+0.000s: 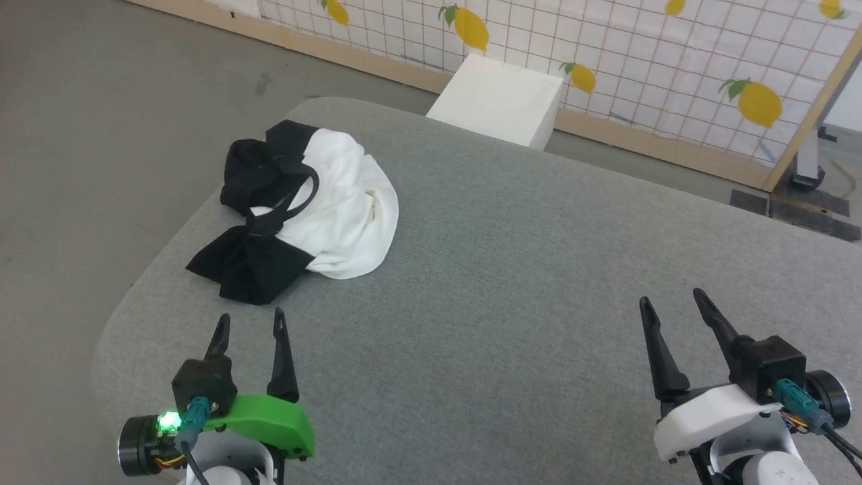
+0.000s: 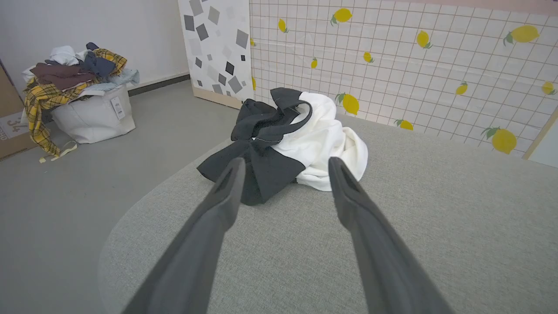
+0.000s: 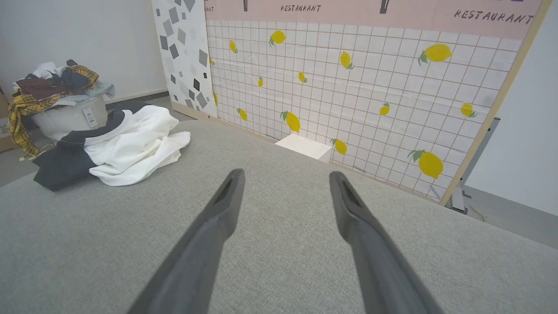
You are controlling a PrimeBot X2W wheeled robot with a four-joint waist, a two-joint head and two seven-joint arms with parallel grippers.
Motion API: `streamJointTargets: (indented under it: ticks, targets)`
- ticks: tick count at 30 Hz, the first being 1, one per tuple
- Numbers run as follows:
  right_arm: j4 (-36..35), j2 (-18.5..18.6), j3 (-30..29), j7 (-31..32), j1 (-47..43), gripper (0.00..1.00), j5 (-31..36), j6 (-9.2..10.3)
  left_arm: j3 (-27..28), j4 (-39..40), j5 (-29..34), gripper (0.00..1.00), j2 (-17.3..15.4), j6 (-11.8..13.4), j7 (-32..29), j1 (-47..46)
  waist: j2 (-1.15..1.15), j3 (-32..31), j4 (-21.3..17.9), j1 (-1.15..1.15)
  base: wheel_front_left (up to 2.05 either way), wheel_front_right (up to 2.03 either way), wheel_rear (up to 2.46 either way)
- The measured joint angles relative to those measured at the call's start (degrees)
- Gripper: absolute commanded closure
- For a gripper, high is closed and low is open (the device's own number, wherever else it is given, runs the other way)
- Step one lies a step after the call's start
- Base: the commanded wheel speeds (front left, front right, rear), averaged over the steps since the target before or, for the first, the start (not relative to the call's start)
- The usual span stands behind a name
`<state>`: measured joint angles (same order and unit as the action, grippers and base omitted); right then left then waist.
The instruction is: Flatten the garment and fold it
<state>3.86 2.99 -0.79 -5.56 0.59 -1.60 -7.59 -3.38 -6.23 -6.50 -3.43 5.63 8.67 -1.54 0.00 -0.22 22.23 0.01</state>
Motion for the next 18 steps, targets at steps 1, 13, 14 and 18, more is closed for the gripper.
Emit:
streamJointTargets:
  ticks: [1,13,14,18]
  targets:
    - [0.0,0.0,0.0,0.0,0.0,0.00,0.0,0.00,0.0,-0.1,0.0,0.00,0.0,0.0,0.0,0.0,0.00,0.0,0.3,0.00,0.00,0.00,0.00]
    - [0.5,0.0,-0.1,-0.8,0.1,0.00,-0.5,0.00,-0.2,-1.2,-0.5,0.00,-0.1,0.8,1.6,0.0,0.00,-0.1,3.7,0.00,0.00,0.00,0.00]
    - [0.5,0.0,-0.2,-0.8,0.1,0.00,-0.5,0.00,-0.2,-1.3,-0.6,0.00,-0.1,0.8,1.6,0.0,0.00,-0.1,4.0,0.00,0.00,0.00,0.00]
    - [0.8,0.0,-0.2,-1.1,0.5,0.00,-0.6,0.00,-0.4,-1.8,-1.5,0.00,-0.1,1.1,2.1,-0.1,0.00,-0.2,5.2,0.00,0.00,0.00,0.00]
